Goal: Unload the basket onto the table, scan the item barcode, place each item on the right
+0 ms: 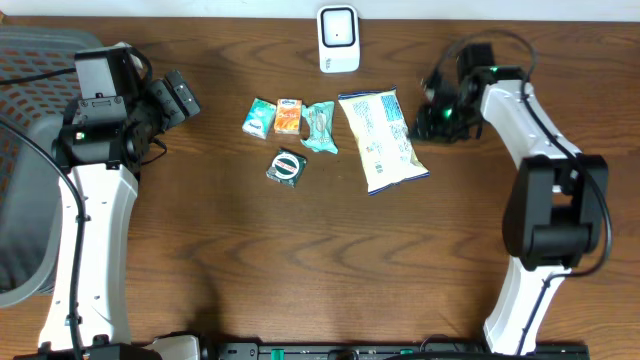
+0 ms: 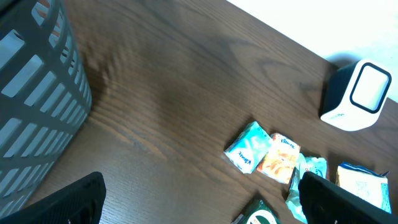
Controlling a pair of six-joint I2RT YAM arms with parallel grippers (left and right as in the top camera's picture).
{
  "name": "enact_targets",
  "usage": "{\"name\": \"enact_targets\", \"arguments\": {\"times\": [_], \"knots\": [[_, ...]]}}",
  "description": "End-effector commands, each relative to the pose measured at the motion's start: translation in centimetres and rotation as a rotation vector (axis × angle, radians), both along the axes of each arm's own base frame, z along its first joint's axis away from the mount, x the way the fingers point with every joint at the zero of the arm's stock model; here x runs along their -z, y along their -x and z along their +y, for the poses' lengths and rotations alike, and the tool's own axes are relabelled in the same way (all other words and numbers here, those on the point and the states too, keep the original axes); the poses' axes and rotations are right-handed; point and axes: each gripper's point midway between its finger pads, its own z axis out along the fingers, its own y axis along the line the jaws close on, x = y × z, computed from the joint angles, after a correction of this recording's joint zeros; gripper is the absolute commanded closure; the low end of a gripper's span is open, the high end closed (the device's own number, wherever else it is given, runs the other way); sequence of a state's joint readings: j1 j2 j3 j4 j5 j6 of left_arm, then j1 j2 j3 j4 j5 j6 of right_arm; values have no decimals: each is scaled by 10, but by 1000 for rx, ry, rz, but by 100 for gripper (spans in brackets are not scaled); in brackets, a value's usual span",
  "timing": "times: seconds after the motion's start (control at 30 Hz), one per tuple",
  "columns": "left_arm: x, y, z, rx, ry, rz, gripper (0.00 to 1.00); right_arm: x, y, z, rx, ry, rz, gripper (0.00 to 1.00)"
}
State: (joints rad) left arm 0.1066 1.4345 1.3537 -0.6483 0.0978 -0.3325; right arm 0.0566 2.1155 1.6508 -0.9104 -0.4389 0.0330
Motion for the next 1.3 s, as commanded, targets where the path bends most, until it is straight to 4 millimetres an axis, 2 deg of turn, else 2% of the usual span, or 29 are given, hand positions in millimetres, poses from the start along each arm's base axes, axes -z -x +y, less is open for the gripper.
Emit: {"name": "enact_targets", "arguments": {"times": [0.0,0.03,0.17,0.33,0.5,0.63,0.83,0.93,0.97,1.0,1.07,1.17,1.27], "knots": [[0,0,3,-9,-11,3,2,-29,-28,-8,60,27,-136,22],[0,0,3,-9,-11,3,2,-27,-35,-10,65,41,-159,17],[0,0,3,-9,-11,3,2,-19,-50,-10,70,42,-202,6],[0,0,3,-9,-11,3,2,6,-58,4,3,9,-213,4],[0,0,3,-9,-11,3,2,24,-51,40,-120,-171,-200,2],[0,0,3,-9,-11,3,2,44,-44,51,-138,-220,-150,1],[0,0,3,-9,-11,3,2,60,-25,66,-170,-287,-63,3],[0,0,3,-9,-11,3,2,62,-15,68,-208,-279,-43,25],[0,0,3,-9,-11,3,2,63,-12,68,-214,-275,-33,43],[0,0,3,-8,-11,3,2,63,-10,68,-214,-275,-26,69],[0,0,3,-9,-11,3,2,63,-8,68,-211,-276,-12,99],[0,0,3,-9,-11,3,2,61,-7,69,-199,-294,-1,99],[0,0,3,-9,-11,3,2,43,-11,73,-191,-376,-16,99]]}}
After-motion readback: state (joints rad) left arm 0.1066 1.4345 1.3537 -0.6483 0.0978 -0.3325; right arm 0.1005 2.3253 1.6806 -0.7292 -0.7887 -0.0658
